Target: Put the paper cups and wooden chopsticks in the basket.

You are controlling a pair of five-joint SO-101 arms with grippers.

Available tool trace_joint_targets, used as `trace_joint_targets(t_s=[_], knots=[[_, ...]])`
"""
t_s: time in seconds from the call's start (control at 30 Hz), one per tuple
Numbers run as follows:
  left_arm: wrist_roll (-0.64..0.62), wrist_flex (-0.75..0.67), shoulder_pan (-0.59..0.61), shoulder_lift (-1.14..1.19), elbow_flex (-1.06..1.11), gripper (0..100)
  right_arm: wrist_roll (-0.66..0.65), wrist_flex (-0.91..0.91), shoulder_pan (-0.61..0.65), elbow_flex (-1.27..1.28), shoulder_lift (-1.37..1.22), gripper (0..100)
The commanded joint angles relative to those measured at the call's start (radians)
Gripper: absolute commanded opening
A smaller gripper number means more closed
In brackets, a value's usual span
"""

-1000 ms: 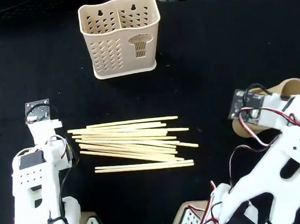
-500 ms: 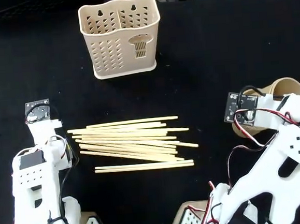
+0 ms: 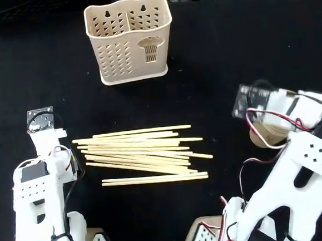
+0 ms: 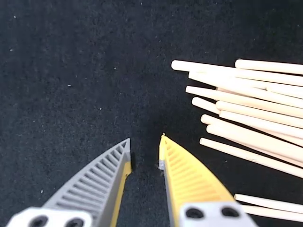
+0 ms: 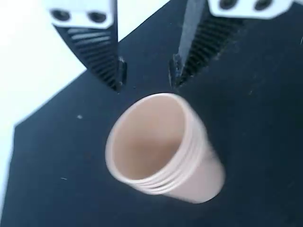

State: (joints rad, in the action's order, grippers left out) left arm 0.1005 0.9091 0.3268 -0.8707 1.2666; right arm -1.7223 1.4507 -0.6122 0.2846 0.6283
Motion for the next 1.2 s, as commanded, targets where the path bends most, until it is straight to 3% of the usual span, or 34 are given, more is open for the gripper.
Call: trace_joint_targets(t_s=[0.0, 0.03, 0.17, 0.33, 0.53, 0.73, 0.93, 1.17], knots=[[-0.006, -0.012, -0.008, -0.017, -0.007, 11, 0.313, -0.052, 0.051, -0.002, 0.015, 7.3], [-0.006, -0.012, -0.008, -0.017, -0.007, 11, 0.368, -0.038, 0.06, 0.008, 0.016, 1.4], [-0.006, -0.012, -0.008, -0.017, -0.008, 11, 0.451, 0.0, 0.071, 0.099, 0.013, 1.0], [-0.006, -0.012, -0.008, -0.017, -0.007, 11, 0.562, -0.19, 0.061, 0.286, 0.019, 1.2], [-0.005, -0.012, -0.008, -0.017, -0.007, 11, 0.578, -0.347, 0.054, 0.438, 0.019, 1.2], [-0.006, -0.012, -0.01, -0.017, -0.007, 11, 0.655, -0.442, 0.049, 0.361, 0.045, 1.2], [-0.006, -0.009, -0.002, -0.017, -0.027, 11, 0.806, -0.391, 0.091, 0.166, 0.166, 1.2], [-0.008, -0.002, 0.097, -0.005, -0.288, 11, 1.051, -0.387, 0.235, 0.031, 0.197, 1.2]])
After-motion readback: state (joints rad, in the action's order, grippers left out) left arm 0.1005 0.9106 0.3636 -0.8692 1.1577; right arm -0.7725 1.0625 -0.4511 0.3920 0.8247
